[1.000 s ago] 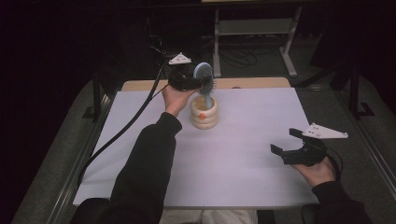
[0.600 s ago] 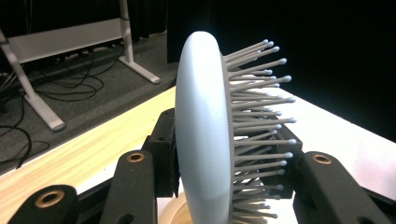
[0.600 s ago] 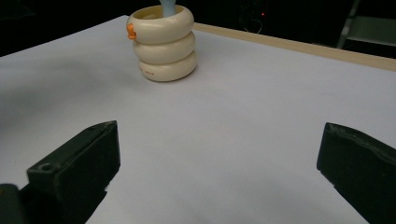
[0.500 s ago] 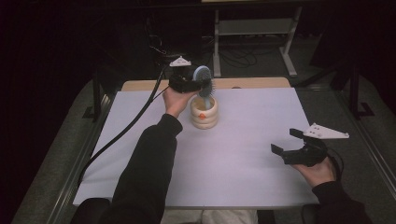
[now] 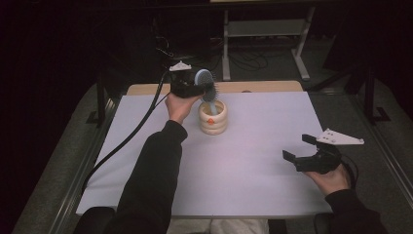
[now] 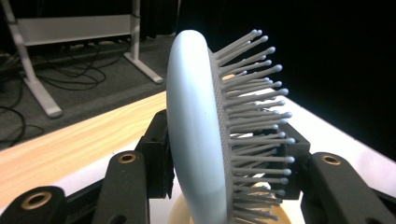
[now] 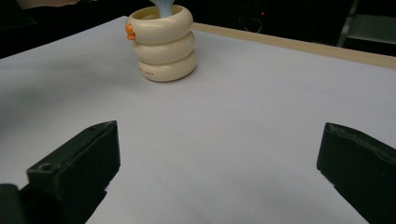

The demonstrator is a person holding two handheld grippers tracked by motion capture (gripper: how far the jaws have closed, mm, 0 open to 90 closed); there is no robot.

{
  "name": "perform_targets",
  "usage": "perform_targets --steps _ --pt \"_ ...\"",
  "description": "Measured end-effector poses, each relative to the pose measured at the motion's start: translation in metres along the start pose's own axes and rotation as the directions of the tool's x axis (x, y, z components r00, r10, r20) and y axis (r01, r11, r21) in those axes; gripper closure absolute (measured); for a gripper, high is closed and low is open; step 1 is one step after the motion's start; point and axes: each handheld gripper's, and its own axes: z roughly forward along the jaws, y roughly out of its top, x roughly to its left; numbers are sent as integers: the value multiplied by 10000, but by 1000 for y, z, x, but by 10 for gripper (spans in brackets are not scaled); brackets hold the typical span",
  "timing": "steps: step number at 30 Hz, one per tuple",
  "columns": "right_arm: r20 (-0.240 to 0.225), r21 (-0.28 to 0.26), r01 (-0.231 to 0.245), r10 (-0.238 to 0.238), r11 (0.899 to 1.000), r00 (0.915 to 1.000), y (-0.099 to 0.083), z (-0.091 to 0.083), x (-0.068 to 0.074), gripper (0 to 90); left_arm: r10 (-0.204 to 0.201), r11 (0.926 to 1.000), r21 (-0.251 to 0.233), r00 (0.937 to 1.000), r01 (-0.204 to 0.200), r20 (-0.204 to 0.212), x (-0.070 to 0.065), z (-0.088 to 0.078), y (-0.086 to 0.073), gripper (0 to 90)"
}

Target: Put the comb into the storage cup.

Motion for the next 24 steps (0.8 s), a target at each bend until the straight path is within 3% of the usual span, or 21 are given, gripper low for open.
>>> perform_targets --steps 9,15,19,24 --pt "-6 86 -10 10 10000 10000 0 1 0 0 -432 9990 104 9990 431 93 7 -4 0 476" --pt "-24 58 32 -31 10000 10000 0 0 0 0 -437 9990 117 9989 436 147 8 -5 1 423" --pt "-31 -21 -9 9 10000 10000 0 -1 -1 0 -495 9987 86 9987 495 -78 9 -8 3 327" --pt "-48 -16 -23 23 10000 10000 0 -1 -1 0 -366 9992 178 9989 372 -281 9 -12 5 277"
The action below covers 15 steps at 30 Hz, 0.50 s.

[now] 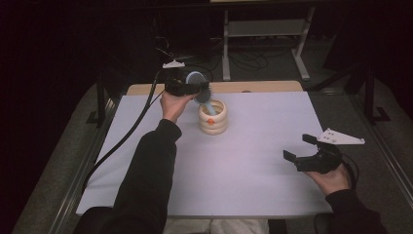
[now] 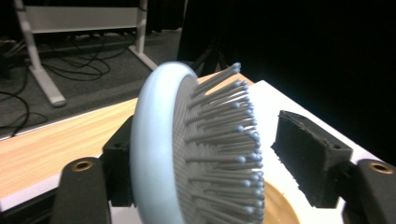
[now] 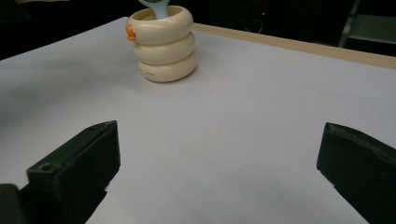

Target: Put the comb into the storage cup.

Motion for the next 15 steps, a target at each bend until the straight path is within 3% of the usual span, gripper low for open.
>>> perform_targets --steps 4,7,12,15 --pt "-45 -38 52 -52 10000 10000 0 0 1 0 -176 9998 74 9998 176 -44 2 -2 1 228" --pt "-44 -79 63 -64 9999 10000 0 -1 0 0 -301 9994 -148 9995 301 -24 4 -5 -1 217" --pt "-68 -52 47 -47 10000 10000 0 0 0 0 -238 9997 77 9997 239 -91 9 -10 -2 139" --pt "-69 -39 47 -47 10000 10000 0 0 0 0 -166 9998 119 9997 164 168 7 -12 0 84"
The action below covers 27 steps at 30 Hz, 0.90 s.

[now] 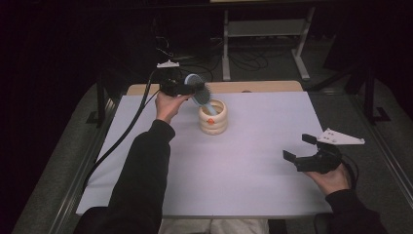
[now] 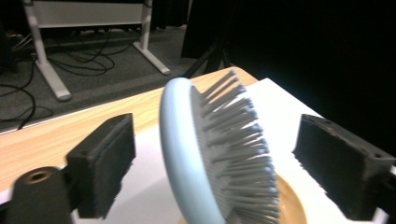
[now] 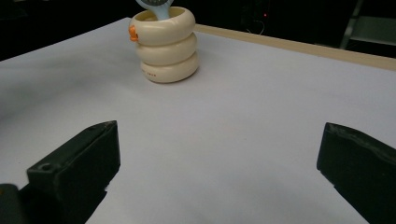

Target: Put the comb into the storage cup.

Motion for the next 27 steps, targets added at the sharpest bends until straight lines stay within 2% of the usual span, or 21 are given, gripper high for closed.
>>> perform_targets --steps 4,8,14,17,19,21,24,27 --pt "-18 -40 5 -5 10000 10000 0 0 0 0 75 9998 175 9999 -76 94 0 -3 1 0" --pt "-24 -31 17 -17 10000 10000 0 0 1 0 395 9987 321 9992 -396 40 -1 -8 3 0" --pt "38 -38 51 -51 10000 10000 1 0 1 0 859 9961 203 9963 -860 24 -8 -18 7 0" --pt "41 -46 45 -45 10000 10000 1 0 1 0 1053 9938 368 9944 -1053 3 -10 -23 7 0" --pt "3 -33 47 -47 10000 10000 1 1 1 0 1132 9927 415 9936 -1131 -12 -11 -25 6 0" --pt "-5 -31 79 -79 10000 10000 1 1 2 0 1013 9947 188 9948 -1014 50 -9 -31 5 0" --pt "-27 1 85 -85 10000 10000 1 2 2 0 1138 9932 256 9935 -1138 -13 -7 -38 3 0" --pt "-31 11 83 -83 10000 10000 1 2 2 0 1105 9939 54 9939 -1105 64 -5 -48 1 0"
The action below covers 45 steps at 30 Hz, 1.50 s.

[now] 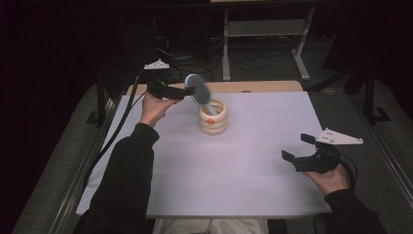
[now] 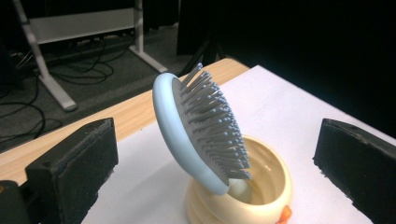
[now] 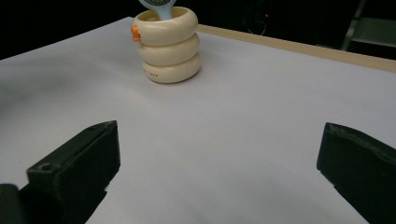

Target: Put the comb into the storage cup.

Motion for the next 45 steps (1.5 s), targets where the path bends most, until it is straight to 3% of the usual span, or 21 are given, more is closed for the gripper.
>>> perform_targets --steps 11,15,26,29,45 --pt "-15 88 24 -24 10000 10000 0 2 1 0 223 9997 -92 9997 -223 28 1 -25 -12 0" --pt "-22 107 -6 6 9999 10000 0 2 1 0 349 9993 133 9994 -348 -39 1 -29 -18 0" --pt "-5 132 0 0 9999 10000 -1 2 0 0 400 9992 -19 9989 -399 240 -1 -44 -33 0" --pt "-5 135 -4 4 9999 10000 -1 2 0 0 504 9987 111 9986 -505 137 -1 -48 -37 0" --pt "-4 197 33 -33 9998 10000 -1 3 1 0 667 9977 -106 9976 -665 181 -7 -77 -59 0"
